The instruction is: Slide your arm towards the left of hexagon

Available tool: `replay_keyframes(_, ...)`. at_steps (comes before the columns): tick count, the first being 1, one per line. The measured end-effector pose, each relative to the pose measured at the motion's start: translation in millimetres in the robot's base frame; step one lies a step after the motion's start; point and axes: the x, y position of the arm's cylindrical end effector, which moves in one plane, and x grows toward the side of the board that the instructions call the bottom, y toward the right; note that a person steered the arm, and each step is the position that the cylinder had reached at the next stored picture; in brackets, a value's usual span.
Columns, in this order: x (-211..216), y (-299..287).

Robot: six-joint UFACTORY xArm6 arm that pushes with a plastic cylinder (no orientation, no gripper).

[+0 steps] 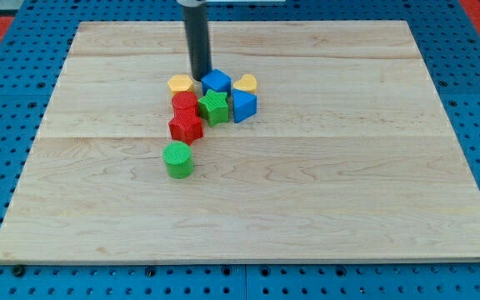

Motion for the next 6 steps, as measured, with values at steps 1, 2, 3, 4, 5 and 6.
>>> replay_keyframes(1, -6, -28)
replay_keyframes(2, -58, -81)
replay_keyframes(3, -59, -88)
replay_keyframes(4, -30, -36)
replay_keyframes(5, -23, -101)
replay_keyframes(6, 20, -123)
